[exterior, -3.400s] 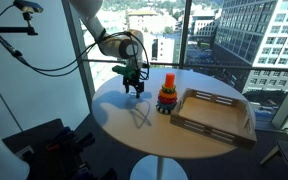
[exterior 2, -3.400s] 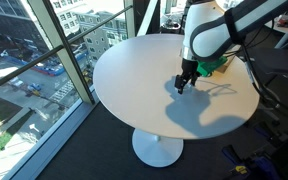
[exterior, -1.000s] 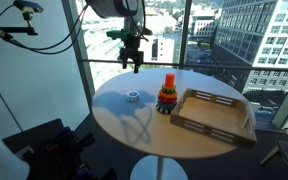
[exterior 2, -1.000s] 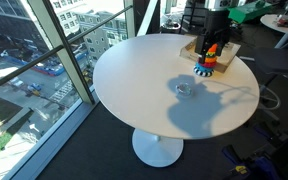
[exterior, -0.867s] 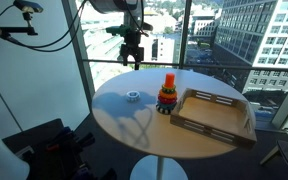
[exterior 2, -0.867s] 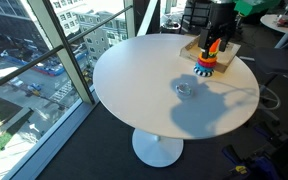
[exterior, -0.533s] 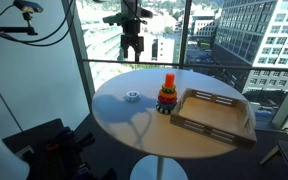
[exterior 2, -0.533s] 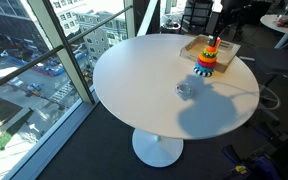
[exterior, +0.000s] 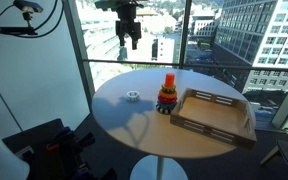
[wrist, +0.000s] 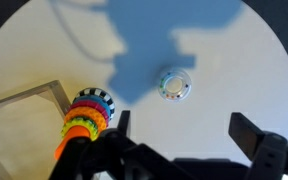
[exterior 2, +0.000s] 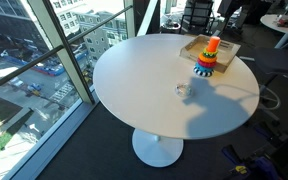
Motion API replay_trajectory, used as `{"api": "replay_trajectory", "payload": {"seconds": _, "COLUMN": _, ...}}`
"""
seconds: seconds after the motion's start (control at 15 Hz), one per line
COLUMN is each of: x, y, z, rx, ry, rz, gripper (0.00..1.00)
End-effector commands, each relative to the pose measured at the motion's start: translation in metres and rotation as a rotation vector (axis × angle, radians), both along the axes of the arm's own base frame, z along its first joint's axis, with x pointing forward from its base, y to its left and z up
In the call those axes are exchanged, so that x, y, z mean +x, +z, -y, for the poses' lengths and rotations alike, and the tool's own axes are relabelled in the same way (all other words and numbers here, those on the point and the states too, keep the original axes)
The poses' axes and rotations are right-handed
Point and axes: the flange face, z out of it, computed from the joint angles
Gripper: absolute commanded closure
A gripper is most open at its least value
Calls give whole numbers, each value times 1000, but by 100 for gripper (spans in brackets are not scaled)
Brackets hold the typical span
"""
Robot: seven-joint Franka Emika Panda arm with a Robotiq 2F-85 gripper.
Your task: Move the rings stacking stand to the right, remove the clear ring from the ring stacking stand and put it on the table
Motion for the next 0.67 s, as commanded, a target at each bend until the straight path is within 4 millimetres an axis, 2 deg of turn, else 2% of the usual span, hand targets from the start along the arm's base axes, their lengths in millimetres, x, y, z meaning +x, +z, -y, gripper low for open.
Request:
{"api": "replay_trajectory", "payload": {"seconds": 0.0, "x": -10, "y": 14, "z": 9, "rx": 42, "ry": 35, "rz": -4, "gripper": 0}}
{"api": "replay_trajectory", "payload": {"seconds": 0.13, "x": -4, "y": 9, "z": 3, "rx": 20, "ry": 21, "rz": 1, "gripper": 0}}
{"api": "replay_trajectory", "payload": {"seconds": 0.6, "x": -3, "y": 5, "z": 2, "rx": 20, "ry": 23, "rz": -6, "gripper": 0}}
